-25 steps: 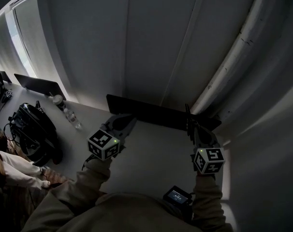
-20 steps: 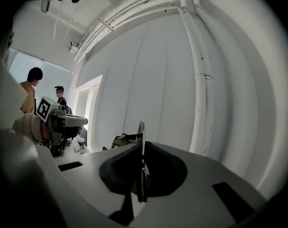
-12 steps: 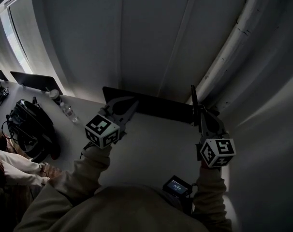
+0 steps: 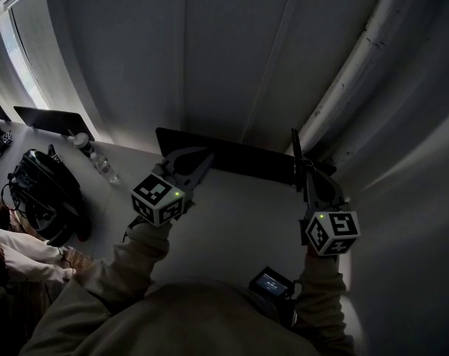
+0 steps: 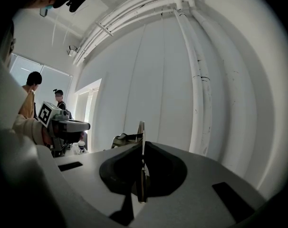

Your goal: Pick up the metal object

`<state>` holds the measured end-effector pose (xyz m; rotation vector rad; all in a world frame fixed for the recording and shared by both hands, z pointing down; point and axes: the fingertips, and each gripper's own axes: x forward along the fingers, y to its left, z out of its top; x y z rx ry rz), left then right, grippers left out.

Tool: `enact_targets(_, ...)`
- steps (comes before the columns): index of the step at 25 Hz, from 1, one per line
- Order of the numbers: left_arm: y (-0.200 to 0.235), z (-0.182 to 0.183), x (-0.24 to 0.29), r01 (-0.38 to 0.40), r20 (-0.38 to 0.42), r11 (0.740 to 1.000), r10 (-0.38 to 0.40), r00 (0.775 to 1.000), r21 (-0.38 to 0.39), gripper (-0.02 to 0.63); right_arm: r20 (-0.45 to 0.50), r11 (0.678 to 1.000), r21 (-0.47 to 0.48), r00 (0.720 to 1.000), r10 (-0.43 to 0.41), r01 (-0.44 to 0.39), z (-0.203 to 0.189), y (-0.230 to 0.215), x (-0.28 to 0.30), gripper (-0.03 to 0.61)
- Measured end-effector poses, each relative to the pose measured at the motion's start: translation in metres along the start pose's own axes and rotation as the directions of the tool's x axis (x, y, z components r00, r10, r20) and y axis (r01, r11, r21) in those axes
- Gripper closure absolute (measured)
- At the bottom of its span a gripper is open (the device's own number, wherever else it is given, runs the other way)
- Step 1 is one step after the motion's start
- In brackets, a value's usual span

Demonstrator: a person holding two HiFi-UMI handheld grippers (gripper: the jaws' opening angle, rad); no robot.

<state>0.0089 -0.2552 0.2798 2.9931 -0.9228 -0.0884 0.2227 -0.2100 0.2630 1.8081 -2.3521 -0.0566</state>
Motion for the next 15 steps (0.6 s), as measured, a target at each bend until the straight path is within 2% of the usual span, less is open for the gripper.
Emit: enact_targets(15, -0.0079, -0.0005, 0.0013, 0.012, -0.008, 1.000, -0.012, 1.000, 0.002, 0.617, -0.028, 1.000, -0.018, 1.000, 0.000, 0.000, -0.0081, -0.0009, -0.0054, 0.557)
